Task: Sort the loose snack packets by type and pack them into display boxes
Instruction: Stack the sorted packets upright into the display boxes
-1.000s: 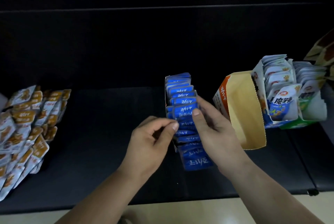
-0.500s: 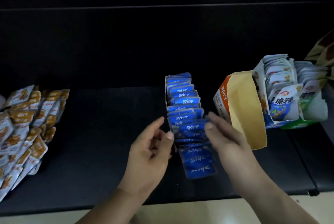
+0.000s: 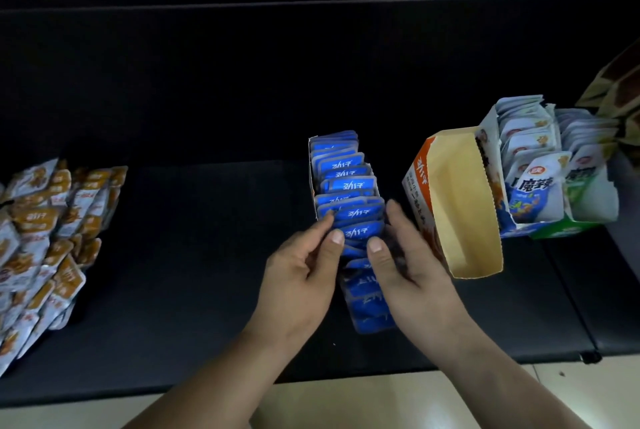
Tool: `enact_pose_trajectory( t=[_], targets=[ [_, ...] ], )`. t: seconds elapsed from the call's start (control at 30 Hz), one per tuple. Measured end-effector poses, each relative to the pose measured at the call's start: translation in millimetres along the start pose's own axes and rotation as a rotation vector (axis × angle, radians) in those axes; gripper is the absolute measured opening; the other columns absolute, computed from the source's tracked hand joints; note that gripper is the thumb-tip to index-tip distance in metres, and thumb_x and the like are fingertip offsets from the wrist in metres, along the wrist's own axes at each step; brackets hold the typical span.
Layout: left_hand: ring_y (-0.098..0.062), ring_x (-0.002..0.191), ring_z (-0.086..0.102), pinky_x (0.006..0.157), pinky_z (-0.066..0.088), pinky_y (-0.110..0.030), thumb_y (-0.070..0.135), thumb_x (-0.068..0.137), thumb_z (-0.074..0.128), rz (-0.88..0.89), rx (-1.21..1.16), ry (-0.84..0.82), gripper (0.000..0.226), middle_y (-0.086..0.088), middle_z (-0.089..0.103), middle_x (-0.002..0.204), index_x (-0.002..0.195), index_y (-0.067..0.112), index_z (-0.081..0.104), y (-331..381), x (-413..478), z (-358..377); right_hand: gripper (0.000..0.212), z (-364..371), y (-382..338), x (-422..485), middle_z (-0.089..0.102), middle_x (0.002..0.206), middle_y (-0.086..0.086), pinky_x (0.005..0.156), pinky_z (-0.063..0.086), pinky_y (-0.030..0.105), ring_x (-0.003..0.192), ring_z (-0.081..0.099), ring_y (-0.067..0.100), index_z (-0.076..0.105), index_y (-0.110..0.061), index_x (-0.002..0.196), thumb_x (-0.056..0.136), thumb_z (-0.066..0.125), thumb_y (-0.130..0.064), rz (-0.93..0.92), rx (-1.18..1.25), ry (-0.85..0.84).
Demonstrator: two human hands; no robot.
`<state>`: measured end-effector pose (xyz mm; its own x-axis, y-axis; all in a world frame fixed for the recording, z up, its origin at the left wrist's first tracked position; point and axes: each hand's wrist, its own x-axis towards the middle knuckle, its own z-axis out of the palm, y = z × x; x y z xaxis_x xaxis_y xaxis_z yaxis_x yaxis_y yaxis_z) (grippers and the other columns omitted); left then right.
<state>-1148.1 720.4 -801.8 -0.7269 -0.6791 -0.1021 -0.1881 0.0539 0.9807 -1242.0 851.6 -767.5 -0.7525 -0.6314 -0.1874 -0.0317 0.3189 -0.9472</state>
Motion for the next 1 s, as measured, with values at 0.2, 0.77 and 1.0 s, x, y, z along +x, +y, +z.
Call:
enact_pose_trajectory(
  t=[0.2, 0.77, 1.0],
  targets=[
    [0.001, 0.123, 0.053, 0.097, 0.047, -0.013, 0.064, 0.087, 0.054, 0.044, 0.206, -0.042, 0.08, 0.024, 0.041, 0.128, 0.159, 0.04, 0.028, 1.4, 13.8, -8.5, 0.058, -5.9, -7.9, 17.7, 0.017, 0.162, -0.036, 0.127, 0.014, 0.024, 0.146, 0.007, -0.021, 0.022, -0.051, 0.157, 0.103, 0.041, -0.053, -0.031, -0.234, -0.087],
    [0.012, 0.146, 0.028, 0.118, 0.041, -0.036, 0.057, 0.062, 0.092, -0.094, 0.11, -0.301, 0.132, 0.035, 0.024, 0.162, 0.16, 0.052, 0.003, -16.5, -27.8, -25.4, 0.087, -18.6, 39.2, -38.5, 0.066, 0.138, -0.009, 0.104, 0.048, 0.018, 0.13, 0.06, 0.008, 0.043, -0.027, 0.15, 0.083, 0.05, 0.029, 0.132, 0.128, -0.15],
    [0.022, 0.127, 0.047, 0.109, 0.039, -0.022, 0.006, 0.08, 0.085, 0.016, 0.054, -0.259, 0.102, 0.053, 0.052, 0.125, 0.109, 0.091, 0.037, 11.4, -7.9, -7.6, 0.053, -24.2, 14.0, -15.2, 0.069, 0.133, 0.001, 0.11, 0.047, 0.028, 0.128, 0.062, 0.015, 0.054, -0.018, 0.144, 0.096, 0.064, 0.003, 0.078, 0.204, -0.191]
  ],
)
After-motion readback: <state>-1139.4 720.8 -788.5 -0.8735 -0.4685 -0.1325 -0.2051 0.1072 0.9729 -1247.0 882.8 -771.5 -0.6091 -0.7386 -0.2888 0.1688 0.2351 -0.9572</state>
